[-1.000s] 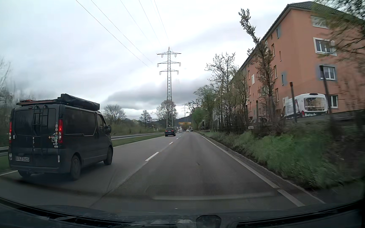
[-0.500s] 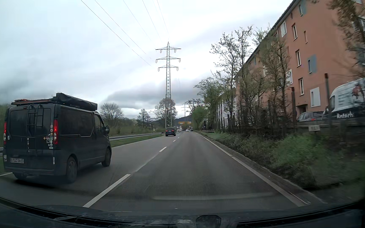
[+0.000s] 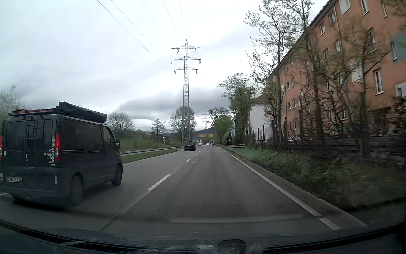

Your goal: Follow the waypoints while adhering to traffic rules and regulations

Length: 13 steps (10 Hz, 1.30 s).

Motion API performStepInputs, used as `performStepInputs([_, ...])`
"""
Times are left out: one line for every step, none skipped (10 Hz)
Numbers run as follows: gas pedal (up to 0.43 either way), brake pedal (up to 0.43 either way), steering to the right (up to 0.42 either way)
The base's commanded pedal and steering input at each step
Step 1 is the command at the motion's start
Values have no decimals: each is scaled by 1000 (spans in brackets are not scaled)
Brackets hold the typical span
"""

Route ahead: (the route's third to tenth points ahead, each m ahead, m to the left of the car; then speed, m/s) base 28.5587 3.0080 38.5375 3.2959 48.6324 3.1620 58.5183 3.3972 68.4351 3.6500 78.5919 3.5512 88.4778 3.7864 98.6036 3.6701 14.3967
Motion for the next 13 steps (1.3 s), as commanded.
performStepInputs([130,0,0])
performStepInputs([130,0,1])
performStepInputs([130,0,1])
performStepInputs([130,0,1])
performStepInputs([130,0,1])
performStepInputs([130,0,1])
performStepInputs([130,0,2])
performStepInputs([130,0,3])
performStepInputs([130,0,3])
performStepInputs([138,0,3])
performStepInputs([157,0,3])
performStepInputs([169,0,3])
performStepInputs([169,0,3])
